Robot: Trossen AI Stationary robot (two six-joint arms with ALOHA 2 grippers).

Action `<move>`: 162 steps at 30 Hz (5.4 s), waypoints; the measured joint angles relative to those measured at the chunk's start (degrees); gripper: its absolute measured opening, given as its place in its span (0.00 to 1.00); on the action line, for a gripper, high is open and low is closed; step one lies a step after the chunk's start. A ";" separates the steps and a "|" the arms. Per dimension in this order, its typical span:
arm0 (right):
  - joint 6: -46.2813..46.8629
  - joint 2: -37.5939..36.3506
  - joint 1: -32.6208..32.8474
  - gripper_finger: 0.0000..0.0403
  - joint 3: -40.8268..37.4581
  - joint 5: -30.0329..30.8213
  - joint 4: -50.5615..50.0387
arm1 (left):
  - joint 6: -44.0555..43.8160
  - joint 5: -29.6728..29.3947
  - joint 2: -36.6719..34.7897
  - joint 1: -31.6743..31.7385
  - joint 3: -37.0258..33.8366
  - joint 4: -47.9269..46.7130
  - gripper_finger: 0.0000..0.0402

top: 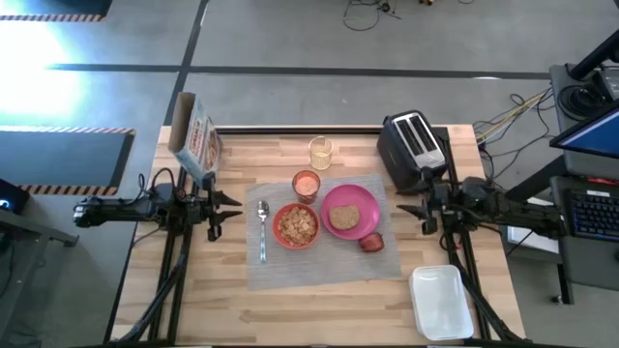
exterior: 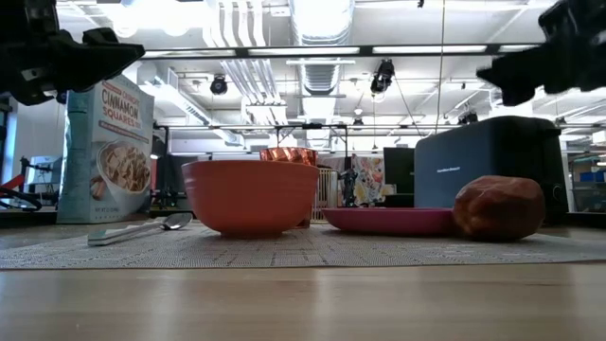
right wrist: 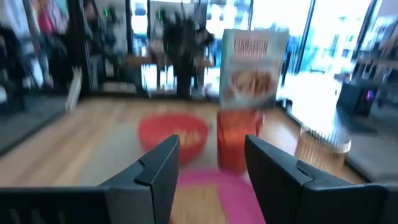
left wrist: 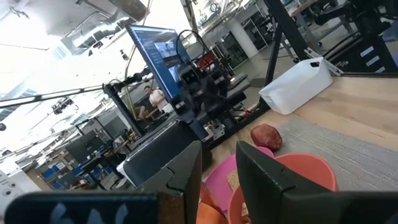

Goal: Arrange a breakfast setting
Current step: Return to Home Position

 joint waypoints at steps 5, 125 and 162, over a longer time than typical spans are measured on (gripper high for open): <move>0.70 -0.40 0.00 0.42 0.00 -0.02 7.57 | 0.00 0.00 0.00 0.00 0.00 -0.04 0.21; 16.08 0.17 0.00 0.42 -6.10 0.08 14.34 | -0.01 -0.02 0.02 -0.02 0.00 -0.06 0.21; 16.08 0.17 0.00 0.42 -6.10 0.08 14.34 | -0.01 -0.01 0.02 0.00 0.00 -0.05 0.21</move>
